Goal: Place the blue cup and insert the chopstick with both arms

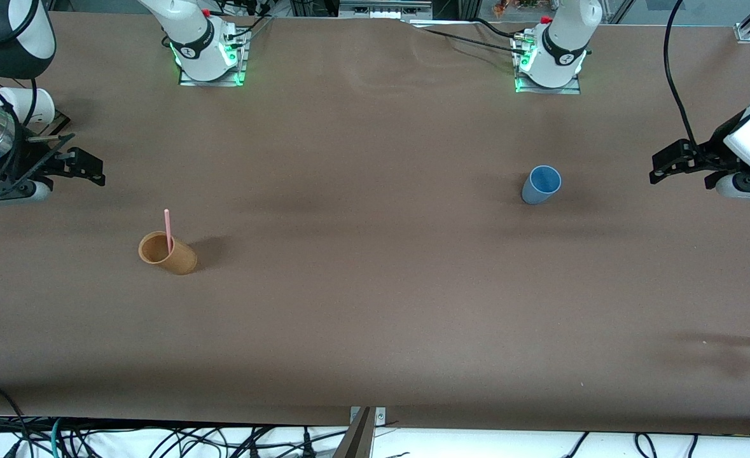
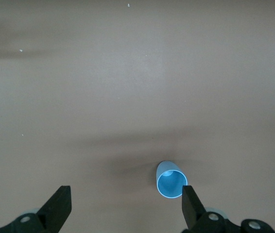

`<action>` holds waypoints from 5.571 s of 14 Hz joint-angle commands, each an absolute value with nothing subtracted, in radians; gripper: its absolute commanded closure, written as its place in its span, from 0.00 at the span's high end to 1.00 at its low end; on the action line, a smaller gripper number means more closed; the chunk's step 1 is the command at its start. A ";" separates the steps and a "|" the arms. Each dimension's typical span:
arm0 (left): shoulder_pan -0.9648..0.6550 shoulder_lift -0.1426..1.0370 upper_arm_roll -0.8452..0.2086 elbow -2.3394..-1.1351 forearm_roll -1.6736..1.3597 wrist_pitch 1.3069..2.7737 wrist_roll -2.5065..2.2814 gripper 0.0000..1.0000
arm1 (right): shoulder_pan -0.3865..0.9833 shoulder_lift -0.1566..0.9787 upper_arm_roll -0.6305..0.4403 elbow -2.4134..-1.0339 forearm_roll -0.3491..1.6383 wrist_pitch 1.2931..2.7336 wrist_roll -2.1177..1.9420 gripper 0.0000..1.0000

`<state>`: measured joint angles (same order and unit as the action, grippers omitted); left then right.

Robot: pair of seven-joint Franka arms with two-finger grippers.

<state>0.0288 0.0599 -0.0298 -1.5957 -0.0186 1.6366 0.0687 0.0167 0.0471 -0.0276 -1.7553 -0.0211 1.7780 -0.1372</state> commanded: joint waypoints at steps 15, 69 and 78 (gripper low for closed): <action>0.032 0.074 -0.037 -1.565 -0.014 1.626 0.074 1.00 | 0.017 0.061 -0.028 -1.726 -0.002 1.778 -0.140 1.00; -0.078 -0.005 -0.021 -2.577 0.012 2.528 0.058 1.00 | 0.018 0.063 -0.028 -1.726 -0.006 1.781 -0.141 1.00; -0.080 0.046 -0.021 -2.608 0.006 2.625 0.057 0.80 | 0.018 0.063 -0.028 -1.726 -0.006 1.781 -0.141 1.00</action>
